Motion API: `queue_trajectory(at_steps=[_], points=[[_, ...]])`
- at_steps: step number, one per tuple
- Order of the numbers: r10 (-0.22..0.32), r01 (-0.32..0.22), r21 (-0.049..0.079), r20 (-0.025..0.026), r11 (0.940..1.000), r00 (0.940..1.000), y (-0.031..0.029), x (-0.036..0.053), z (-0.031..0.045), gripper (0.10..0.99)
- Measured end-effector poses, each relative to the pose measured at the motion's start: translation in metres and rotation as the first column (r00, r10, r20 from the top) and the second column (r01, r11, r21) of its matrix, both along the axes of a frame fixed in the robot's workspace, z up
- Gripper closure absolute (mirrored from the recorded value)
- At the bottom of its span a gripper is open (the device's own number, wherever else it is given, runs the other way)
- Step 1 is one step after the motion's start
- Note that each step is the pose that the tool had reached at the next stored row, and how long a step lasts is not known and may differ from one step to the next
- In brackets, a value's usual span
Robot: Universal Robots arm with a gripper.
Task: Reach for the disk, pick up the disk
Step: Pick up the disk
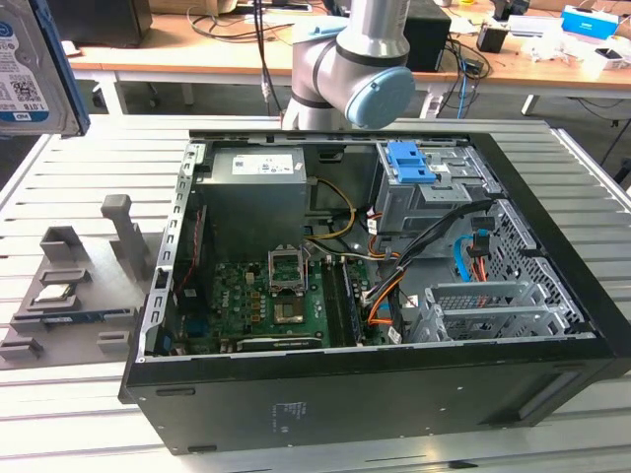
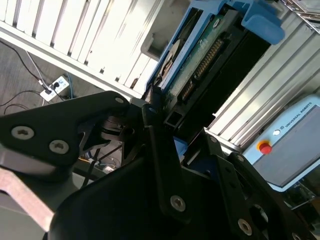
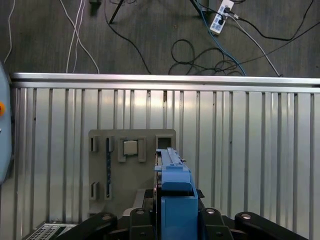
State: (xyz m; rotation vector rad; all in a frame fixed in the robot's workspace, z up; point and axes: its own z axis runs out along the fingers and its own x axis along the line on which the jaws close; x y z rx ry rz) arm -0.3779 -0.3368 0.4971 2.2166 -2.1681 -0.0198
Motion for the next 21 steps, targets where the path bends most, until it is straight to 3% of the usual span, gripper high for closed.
queue_trajectory(at_steps=[21], points=[[0.000, 0.000, 0.000, -0.0001, 1.0000, 1.0000, 0.0000, 0.0008, 0.0450, 0.718]])
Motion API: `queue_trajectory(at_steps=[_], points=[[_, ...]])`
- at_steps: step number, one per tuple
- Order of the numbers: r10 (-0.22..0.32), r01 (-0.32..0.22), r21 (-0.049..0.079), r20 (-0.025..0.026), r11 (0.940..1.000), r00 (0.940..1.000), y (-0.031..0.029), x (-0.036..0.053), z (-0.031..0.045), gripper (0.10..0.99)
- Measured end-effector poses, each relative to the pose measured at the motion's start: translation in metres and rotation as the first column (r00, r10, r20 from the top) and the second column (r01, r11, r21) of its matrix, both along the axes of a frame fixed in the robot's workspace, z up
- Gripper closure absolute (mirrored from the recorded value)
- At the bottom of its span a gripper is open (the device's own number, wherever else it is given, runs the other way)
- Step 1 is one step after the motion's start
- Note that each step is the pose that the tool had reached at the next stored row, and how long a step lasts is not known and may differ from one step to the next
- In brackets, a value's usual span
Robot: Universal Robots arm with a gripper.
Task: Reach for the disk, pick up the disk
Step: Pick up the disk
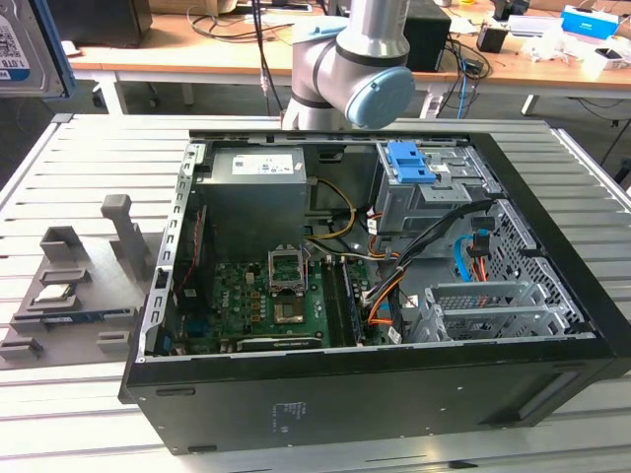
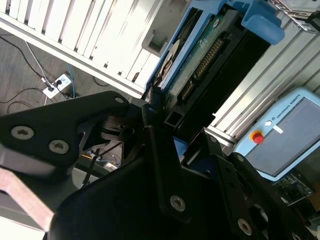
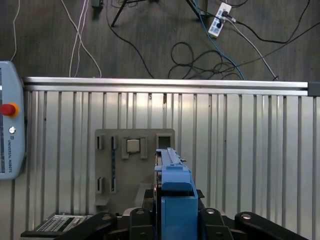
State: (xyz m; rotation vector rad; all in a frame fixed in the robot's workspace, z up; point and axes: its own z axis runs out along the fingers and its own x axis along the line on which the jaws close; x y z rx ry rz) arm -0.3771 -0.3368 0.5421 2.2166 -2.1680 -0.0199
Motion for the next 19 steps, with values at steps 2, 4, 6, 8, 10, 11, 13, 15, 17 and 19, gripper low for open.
queue_trajectory(at_steps=[2, 4, 6, 8, 10, 11, 13, 15, 17, 19], points=[[0.000, 0.000, 0.000, 0.0000, 1.0000, 1.0000, 0.0000, 0.0001, 0.0063, 0.718], [0.000, 0.000, 0.000, -0.0001, 1.0000, 1.0000, 0.0000, 0.0002, 0.0089, 0.718], [0.000, 0.000, 0.000, 0.0000, 1.0000, 1.0000, 0.0000, 0.0002, 0.0089, 0.718], [0.000, 0.000, 0.000, -0.0001, 1.0000, 1.0000, 0.0000, 0.0002, 0.0090, 0.718], [0.000, 0.000, 0.000, -0.0002, 1.0000, 1.0000, -0.0001, 0.0027, 0.0091, 0.718], [0.000, 0.000, 0.000, 0.0000, 1.0000, 1.0000, 0.0000, 0.0053, 0.0090, 0.718], [0.000, 0.000, 0.000, -0.0003, 1.0000, 1.0000, 0.0000, 0.0122, 0.0091, 0.718], [0.000, 0.000, 0.000, -0.0006, 1.0000, 1.0000, 0.0001, 0.0224, 0.0090, 0.718], [0.000, 0.000, 0.000, -0.0018, 1.0000, 1.0000, 0.0002, 0.0351, 0.0090, 0.718], [0.000, 0.000, 0.000, -0.0035, 1.0000, 1.0000, 0.0004, 0.0457, 0.0090, 0.718]])
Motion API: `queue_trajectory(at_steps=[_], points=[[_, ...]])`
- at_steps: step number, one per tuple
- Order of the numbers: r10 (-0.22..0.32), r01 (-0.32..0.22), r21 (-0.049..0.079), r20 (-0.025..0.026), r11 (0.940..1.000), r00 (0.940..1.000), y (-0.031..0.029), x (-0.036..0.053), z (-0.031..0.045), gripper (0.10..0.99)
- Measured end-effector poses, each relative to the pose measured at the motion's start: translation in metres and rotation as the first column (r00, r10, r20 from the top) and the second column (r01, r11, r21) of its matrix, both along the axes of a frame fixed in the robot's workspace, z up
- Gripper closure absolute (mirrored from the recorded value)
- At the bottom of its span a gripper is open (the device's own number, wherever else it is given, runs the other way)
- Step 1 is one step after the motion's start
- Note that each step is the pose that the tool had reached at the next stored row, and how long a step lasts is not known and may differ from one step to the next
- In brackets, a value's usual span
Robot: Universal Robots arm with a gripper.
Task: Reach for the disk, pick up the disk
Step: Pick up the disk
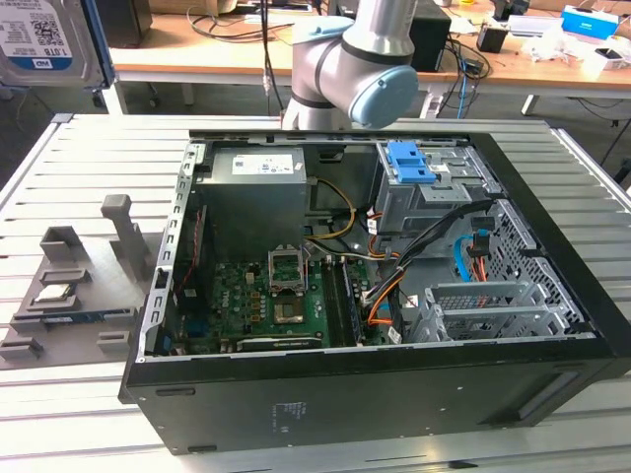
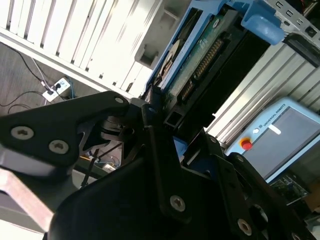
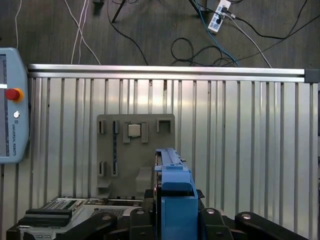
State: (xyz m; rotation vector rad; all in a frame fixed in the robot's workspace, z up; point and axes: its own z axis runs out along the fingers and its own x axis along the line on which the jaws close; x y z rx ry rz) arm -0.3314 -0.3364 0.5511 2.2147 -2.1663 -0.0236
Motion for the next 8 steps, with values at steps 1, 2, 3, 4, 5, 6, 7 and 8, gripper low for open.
queue_trajectory(at_steps=[1, 2, 3, 4, 5, 6, 7, 8], points=[[0.000, 0.000, -0.001, -0.0011, 1.0000, 1.0000, 0.0001, 0.0059, -0.0001, 0.718], [0.000, 0.000, -0.001, -0.0017, 1.0000, 1.0000, 0.0002, 0.0093, -0.0003, 0.718], [0.000, 0.000, -0.002, -0.0030, 1.0000, 1.0000, 0.0004, 0.0159, -0.0009, 0.718], [0.000, 0.000, -0.003, -0.0039, 1.0000, 1.0000, 0.0005, 0.0194, -0.0013, 0.718], [0.000, 0.000, -0.004, -0.0046, 1.0000, 1.0000, 0.0006, 0.0224, -0.0018, 0.718], [0.000, 0.000, -0.007, -0.0067, 1.0000, 1.0000, 0.0008, 0.0330, -0.0049, 0.718], [0.000, 0.000, -0.008, -0.0072, 1.0000, 1.0000, 0.0009, 0.0355, -0.0059, 0.718], [0.000, 0.000, -0.008, -0.0078, 1.0000, 1.0000, 0.0009, 0.0384, -0.0072, 0.718]])
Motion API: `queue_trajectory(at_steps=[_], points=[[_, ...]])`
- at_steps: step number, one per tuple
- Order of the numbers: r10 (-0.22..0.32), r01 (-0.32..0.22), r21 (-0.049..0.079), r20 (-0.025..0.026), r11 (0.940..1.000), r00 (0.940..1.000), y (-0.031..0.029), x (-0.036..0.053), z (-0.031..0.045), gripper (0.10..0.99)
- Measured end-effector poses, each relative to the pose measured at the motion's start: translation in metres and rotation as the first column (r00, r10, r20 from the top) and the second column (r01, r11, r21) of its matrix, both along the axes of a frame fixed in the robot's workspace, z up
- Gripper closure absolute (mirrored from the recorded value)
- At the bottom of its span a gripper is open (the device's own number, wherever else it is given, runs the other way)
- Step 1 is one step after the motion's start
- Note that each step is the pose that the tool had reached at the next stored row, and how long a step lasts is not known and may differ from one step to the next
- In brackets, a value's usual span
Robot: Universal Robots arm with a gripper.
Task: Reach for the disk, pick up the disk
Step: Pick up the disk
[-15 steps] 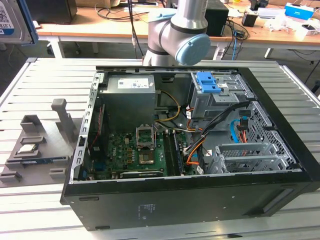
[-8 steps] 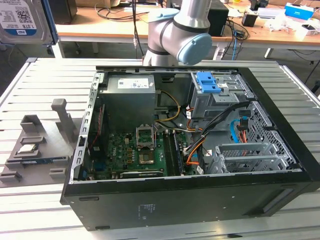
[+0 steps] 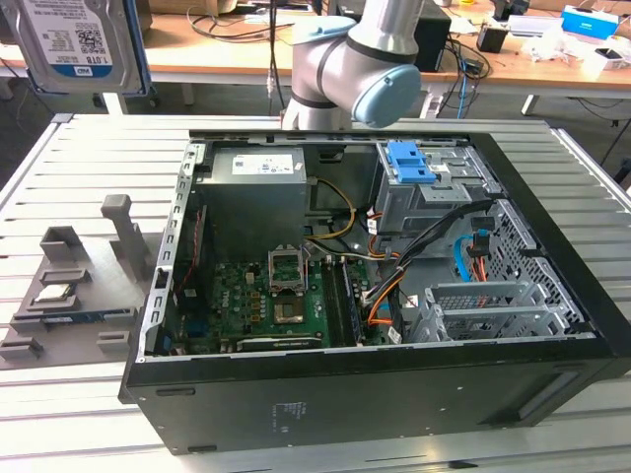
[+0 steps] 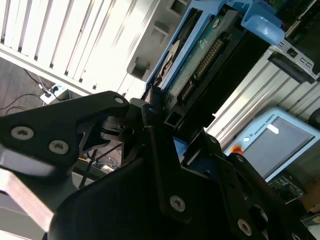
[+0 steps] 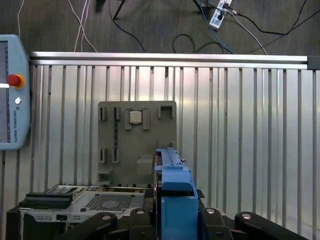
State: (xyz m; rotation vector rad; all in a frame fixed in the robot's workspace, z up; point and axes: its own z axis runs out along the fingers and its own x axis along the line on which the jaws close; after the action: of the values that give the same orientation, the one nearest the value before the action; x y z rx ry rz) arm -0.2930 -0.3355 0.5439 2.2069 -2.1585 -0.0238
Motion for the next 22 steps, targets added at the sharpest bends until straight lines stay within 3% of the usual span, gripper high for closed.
queue_trajectory(at_steps=[3, 15, 22], points=[[0.000, 0.000, -0.001, -0.0038, 1.0000, 1.0000, 0.0001, 0.0147, -0.0095, 0.718], [0.000, 0.000, -0.001, -0.0080, 1.0000, 1.0000, 0.0002, 0.0539, -0.0342, 0.718], [0.000, 0.000, -0.001, -0.0085, 1.0000, 1.0000, 0.0002, 0.0832, -0.0401, 0.718]])
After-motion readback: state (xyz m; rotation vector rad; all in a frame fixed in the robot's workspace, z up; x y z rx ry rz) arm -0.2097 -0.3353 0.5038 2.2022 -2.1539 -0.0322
